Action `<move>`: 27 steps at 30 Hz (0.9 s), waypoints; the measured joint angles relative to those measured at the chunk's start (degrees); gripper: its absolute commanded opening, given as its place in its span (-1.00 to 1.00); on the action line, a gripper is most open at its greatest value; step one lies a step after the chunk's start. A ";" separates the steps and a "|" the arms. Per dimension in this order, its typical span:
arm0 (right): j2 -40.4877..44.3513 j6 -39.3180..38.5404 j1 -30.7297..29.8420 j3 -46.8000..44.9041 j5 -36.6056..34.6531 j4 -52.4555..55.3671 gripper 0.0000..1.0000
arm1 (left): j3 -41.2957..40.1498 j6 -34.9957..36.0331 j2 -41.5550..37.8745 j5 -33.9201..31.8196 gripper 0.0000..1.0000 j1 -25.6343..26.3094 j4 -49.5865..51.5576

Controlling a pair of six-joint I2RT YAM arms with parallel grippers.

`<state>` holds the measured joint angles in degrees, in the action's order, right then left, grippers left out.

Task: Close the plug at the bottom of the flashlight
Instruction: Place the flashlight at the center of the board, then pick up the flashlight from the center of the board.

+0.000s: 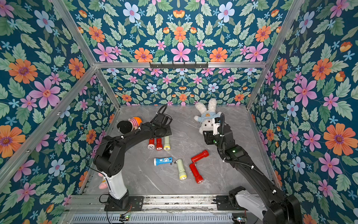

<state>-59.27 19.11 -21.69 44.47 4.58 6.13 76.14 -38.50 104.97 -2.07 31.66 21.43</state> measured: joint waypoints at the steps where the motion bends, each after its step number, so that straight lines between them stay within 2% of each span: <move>1: -0.04 0.04 0.00 0.00 0.00 -0.02 0.04 | -0.15 0.15 -0.72 -0.07 0.04 0.02 0.09; 5: -0.44 0.20 -0.07 0.07 0.15 0.09 0.05 | -2.19 1.09 -5.33 -0.31 -0.01 0.13 0.70; 7: -0.68 0.11 -1.64 0.46 -1.92 0.44 0.04 | -3.72 1.51 -8.07 -0.22 -0.02 0.33 1.31; 12: -5.01 -4.92 -11.91 4.59 -10.01 2.19 0.05 | -9.53 4.66 -16.59 0.17 0.00 2.51 2.01; 19: -8.57 -3.61 -12.94 4.26 -8.76 4.15 0.05 | -16.98 13.05 -25.14 0.85 -0.01 8.72 4.46; 27: -3.74 -2.08 -12.96 2.45 -8.74 5.81 0.05 | -18.88 22.99 -26.21 -2.10 0.00 11.34 10.14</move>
<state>-63.00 17.04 -34.65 46.92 -4.16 11.94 57.25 -15.51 78.76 -4.16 43.00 31.57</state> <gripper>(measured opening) 0.528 0.499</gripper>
